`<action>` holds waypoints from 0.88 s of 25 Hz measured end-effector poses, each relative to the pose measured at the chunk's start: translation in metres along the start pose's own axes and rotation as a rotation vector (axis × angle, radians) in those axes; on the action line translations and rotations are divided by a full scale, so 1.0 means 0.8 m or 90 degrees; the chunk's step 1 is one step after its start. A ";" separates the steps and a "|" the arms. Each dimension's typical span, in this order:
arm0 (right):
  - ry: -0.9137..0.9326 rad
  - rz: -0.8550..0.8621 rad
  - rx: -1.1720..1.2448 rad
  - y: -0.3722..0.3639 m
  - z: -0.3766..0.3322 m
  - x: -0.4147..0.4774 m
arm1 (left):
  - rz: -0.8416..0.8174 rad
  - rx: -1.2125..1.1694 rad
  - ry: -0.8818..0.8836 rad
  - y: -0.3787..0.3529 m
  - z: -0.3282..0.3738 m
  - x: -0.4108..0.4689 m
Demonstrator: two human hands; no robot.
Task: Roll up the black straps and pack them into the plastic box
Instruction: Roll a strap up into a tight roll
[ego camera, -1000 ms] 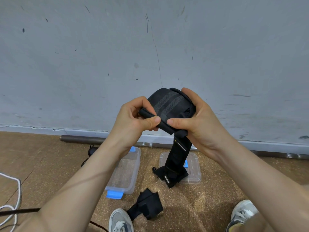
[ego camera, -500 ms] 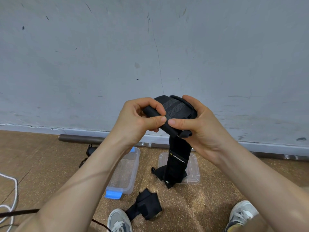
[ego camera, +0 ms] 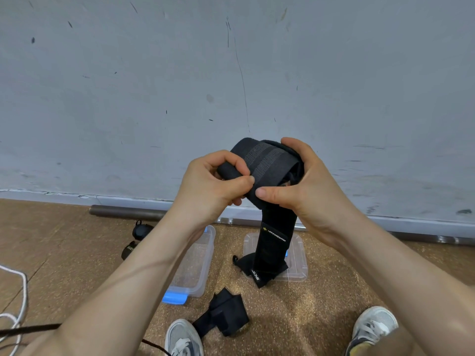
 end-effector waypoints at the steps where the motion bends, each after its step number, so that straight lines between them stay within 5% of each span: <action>1: -0.002 -0.005 -0.014 0.002 0.000 0.001 | -0.003 -0.002 0.010 -0.001 0.000 -0.001; 8: -0.135 -0.043 0.178 0.012 -0.008 0.010 | -0.212 -0.116 0.083 0.022 0.003 0.002; 15: -0.133 -0.026 0.225 0.008 -0.007 0.004 | -0.166 -0.110 0.018 0.016 -0.004 0.002; 22: -0.037 -0.019 0.109 0.012 -0.004 0.007 | -0.059 -0.155 0.036 -0.001 -0.005 0.001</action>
Point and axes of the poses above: each hand's wrist, its own x-axis towards the middle knuckle, its own y-axis out of the back of the hand, z = x × y, the point moved 1 cm from there along x, towards the middle knuckle, and after that the axes turned 6 degrees about y, right-handed, at the moved point
